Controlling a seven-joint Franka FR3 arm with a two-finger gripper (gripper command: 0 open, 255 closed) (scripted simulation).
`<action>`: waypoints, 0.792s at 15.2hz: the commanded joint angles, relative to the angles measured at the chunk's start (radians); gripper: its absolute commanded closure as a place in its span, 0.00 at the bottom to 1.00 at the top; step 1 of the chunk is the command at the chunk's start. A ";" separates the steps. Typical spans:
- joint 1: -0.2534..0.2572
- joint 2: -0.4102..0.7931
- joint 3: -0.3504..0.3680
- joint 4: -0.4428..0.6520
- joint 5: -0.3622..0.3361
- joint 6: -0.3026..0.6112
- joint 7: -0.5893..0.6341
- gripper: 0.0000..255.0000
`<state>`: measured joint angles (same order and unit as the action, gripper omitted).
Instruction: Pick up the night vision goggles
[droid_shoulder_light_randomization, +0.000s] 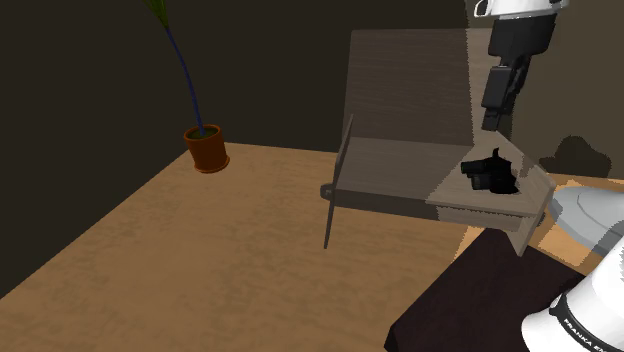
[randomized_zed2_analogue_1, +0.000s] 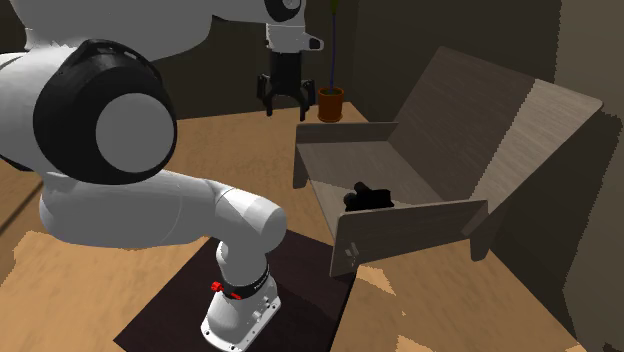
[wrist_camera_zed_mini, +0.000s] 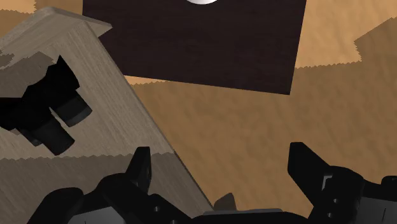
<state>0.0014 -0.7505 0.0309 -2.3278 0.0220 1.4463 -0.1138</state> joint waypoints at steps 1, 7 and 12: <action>0.000 0.000 0.000 0.000 0.000 0.000 0.000 0.00; -0.061 0.000 -0.088 -0.128 -0.081 0.123 -0.057 0.00; -0.119 0.031 -0.167 -0.210 -0.152 0.236 -0.102 0.00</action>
<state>-0.1062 -0.7277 -0.1204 -2.5189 -0.1152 1.6538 -0.2076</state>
